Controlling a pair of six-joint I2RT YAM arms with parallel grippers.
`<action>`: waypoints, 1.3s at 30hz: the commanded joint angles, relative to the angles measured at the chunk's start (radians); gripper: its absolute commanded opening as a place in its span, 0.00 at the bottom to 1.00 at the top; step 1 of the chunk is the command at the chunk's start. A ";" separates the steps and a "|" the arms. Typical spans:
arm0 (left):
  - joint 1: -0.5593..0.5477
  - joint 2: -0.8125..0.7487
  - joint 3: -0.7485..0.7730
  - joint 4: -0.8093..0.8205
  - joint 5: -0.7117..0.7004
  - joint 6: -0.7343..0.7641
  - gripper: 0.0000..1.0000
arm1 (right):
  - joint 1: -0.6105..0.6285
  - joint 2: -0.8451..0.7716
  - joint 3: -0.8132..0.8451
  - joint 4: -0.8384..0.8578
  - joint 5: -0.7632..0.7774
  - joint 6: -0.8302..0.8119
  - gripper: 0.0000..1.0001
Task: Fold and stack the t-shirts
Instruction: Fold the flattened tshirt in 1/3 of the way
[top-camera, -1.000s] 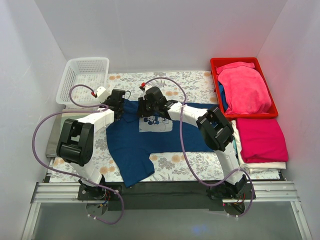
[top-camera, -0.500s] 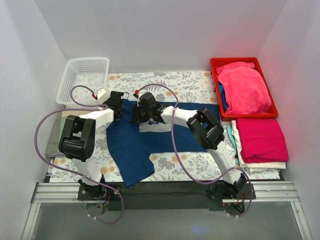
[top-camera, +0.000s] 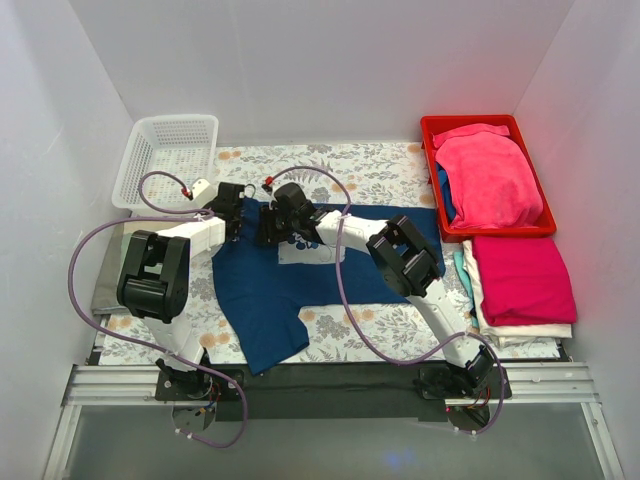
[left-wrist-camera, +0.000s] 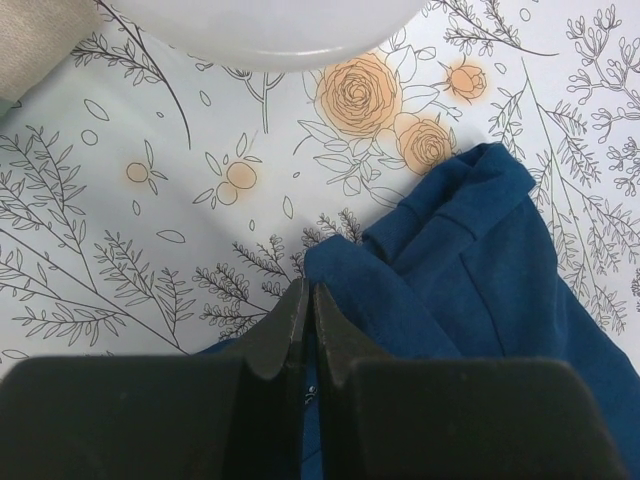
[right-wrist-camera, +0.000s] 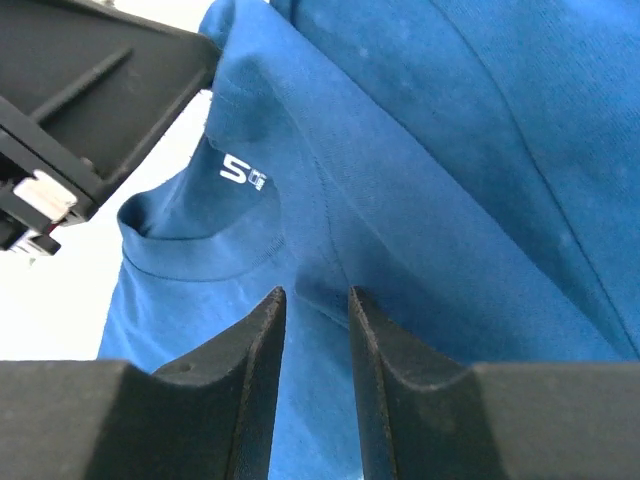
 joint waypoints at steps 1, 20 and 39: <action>0.013 -0.013 -0.009 -0.006 0.001 0.003 0.00 | 0.005 0.021 0.050 0.016 -0.009 0.006 0.39; 0.028 -0.002 -0.021 0.008 0.016 -0.001 0.00 | 0.025 0.079 0.057 -0.134 0.049 -0.066 0.36; 0.048 0.001 0.004 0.008 0.039 -0.001 0.00 | 0.076 0.107 0.051 -0.348 0.288 -0.189 0.29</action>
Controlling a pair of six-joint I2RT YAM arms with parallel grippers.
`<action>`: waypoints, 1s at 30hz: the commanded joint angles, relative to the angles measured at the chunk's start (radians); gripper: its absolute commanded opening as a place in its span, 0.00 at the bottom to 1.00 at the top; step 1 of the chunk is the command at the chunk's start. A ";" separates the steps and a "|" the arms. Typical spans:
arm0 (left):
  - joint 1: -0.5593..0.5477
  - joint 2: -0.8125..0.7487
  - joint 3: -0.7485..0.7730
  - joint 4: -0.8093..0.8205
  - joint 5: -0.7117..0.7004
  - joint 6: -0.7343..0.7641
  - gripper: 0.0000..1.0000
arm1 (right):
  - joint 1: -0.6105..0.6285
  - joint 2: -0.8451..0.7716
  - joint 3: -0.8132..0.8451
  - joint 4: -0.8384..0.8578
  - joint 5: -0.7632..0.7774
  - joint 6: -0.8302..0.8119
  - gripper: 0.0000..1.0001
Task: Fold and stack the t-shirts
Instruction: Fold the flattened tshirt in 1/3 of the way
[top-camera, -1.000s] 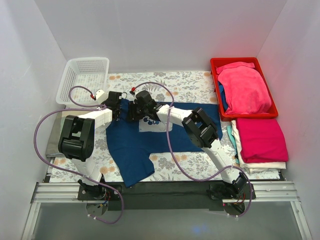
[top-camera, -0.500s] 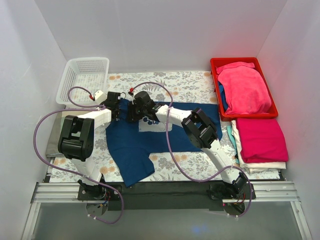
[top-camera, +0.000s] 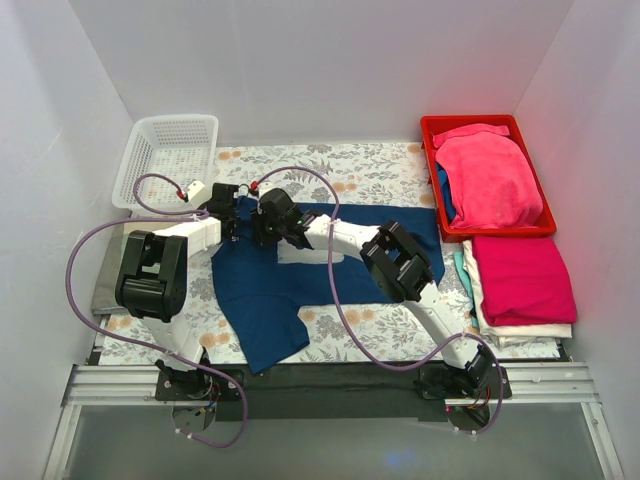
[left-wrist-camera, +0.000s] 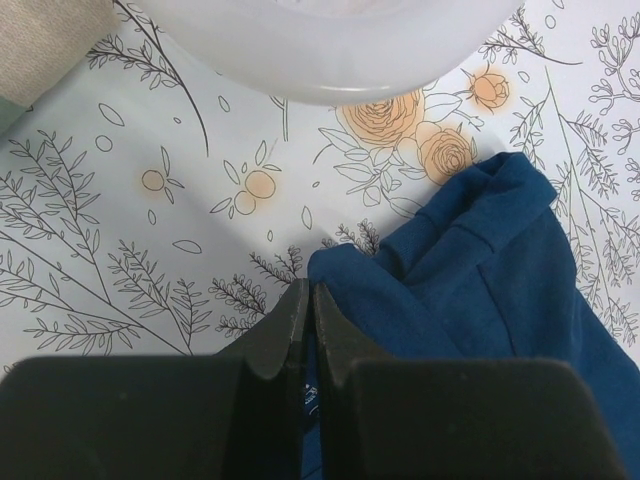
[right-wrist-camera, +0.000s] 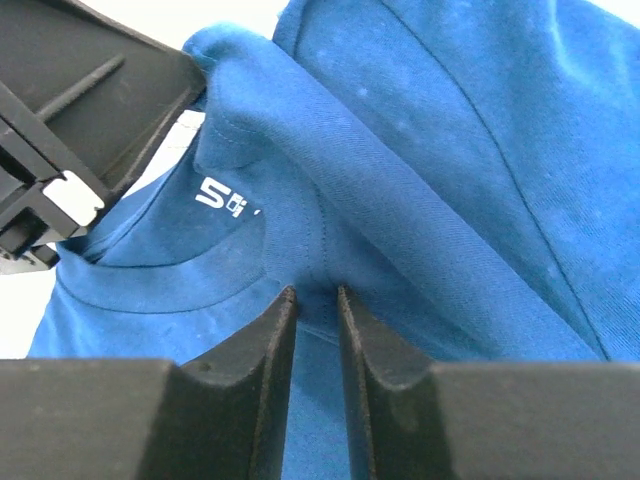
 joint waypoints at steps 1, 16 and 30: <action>0.009 -0.001 0.017 0.000 -0.004 0.000 0.00 | 0.015 0.069 -0.028 -0.294 0.083 -0.042 0.29; 0.010 -0.012 0.020 0.000 0.005 0.006 0.00 | 0.026 0.073 0.006 -0.380 0.194 -0.057 0.01; 0.018 -0.005 0.034 -0.012 -0.016 -0.005 0.00 | 0.028 -0.059 -0.053 -0.328 0.220 -0.079 0.32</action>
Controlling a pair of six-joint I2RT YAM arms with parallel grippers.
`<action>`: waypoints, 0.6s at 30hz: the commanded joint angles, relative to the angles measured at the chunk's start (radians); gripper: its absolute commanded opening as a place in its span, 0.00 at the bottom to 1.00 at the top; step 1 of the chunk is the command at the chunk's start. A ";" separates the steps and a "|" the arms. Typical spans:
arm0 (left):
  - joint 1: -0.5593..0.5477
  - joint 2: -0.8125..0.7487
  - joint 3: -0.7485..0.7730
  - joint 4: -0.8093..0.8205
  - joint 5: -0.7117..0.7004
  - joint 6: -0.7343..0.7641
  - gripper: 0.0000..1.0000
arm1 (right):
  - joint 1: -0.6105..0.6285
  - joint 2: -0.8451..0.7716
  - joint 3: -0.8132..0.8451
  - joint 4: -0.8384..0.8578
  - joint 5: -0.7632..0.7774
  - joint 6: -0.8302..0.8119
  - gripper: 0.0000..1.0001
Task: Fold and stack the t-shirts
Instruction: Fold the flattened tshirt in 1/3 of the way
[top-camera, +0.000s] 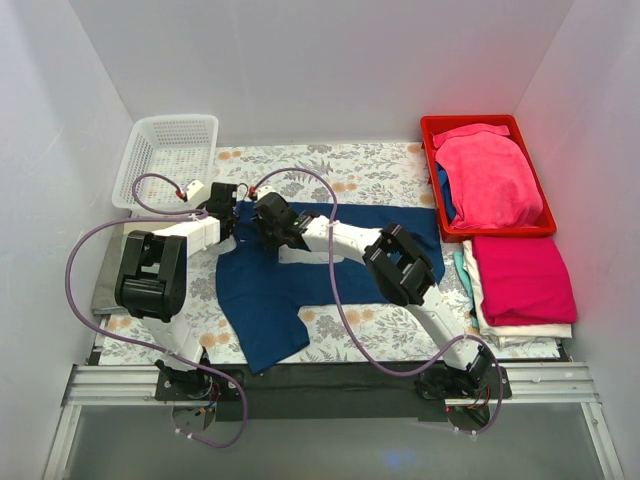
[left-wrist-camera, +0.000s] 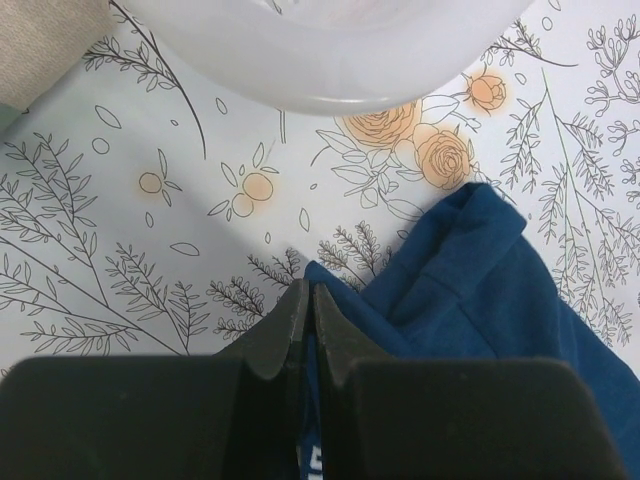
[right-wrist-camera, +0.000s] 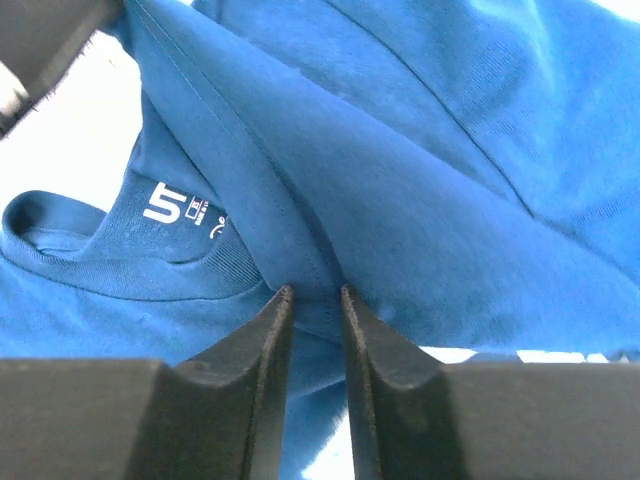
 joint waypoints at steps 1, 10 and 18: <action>0.012 -0.005 0.028 -0.012 -0.037 -0.007 0.00 | -0.002 -0.027 -0.074 -0.159 0.046 -0.029 0.33; 0.020 -0.007 0.048 -0.015 -0.046 -0.013 0.00 | 0.013 -0.064 -0.082 -0.114 0.075 -0.065 0.35; 0.020 -0.015 0.085 -0.004 -0.011 -0.005 0.00 | 0.011 -0.009 0.046 -0.119 0.104 -0.102 0.34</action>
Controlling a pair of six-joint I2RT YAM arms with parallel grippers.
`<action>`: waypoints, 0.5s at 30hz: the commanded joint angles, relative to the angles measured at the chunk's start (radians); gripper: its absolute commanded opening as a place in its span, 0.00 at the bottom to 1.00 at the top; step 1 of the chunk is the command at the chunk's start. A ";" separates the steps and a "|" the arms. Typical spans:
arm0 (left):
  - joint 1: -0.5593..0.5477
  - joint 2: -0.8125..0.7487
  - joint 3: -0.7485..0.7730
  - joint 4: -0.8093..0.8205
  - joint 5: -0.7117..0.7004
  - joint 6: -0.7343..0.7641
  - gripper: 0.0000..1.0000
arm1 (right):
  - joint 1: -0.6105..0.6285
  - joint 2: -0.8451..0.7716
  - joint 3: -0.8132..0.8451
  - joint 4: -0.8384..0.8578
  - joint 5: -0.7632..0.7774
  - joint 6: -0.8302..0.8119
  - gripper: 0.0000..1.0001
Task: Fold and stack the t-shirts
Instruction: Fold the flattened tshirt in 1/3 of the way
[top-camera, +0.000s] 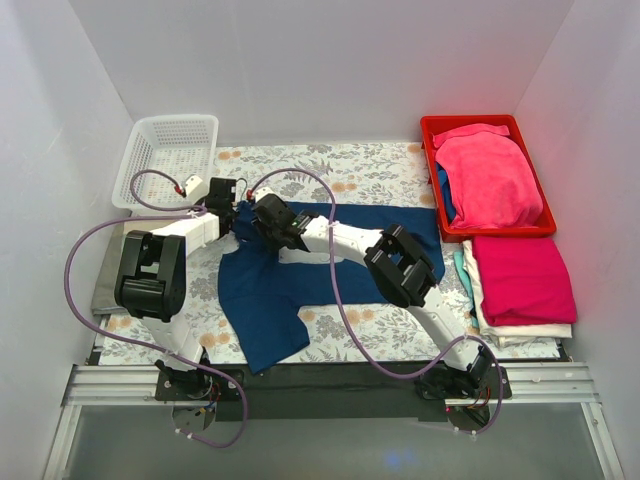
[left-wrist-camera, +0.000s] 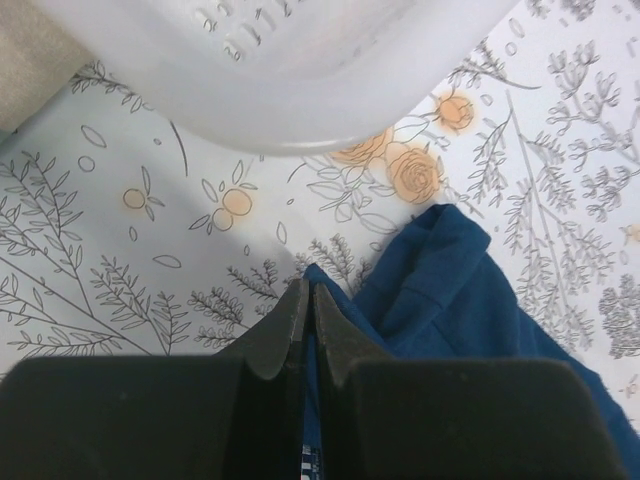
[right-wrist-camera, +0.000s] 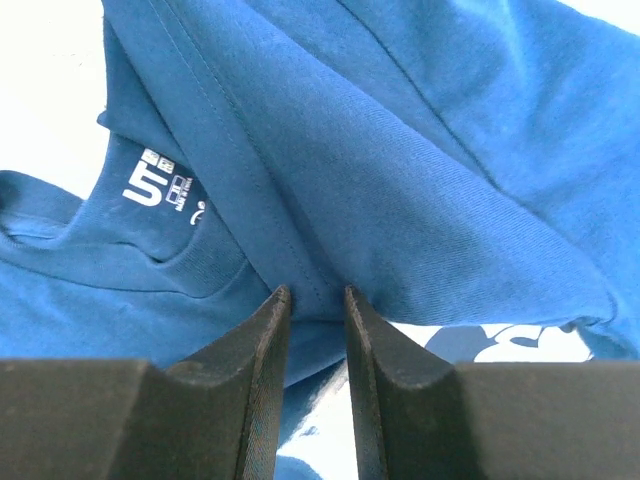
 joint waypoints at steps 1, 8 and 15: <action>0.015 -0.021 0.053 0.017 -0.017 0.004 0.00 | -0.003 0.021 0.064 -0.058 0.052 -0.033 0.35; 0.015 -0.073 0.070 0.037 -0.004 0.016 0.00 | -0.003 -0.005 0.107 -0.048 0.075 -0.058 0.37; 0.015 -0.110 0.071 0.043 -0.004 0.018 0.00 | -0.003 -0.007 0.118 -0.045 0.055 -0.053 0.39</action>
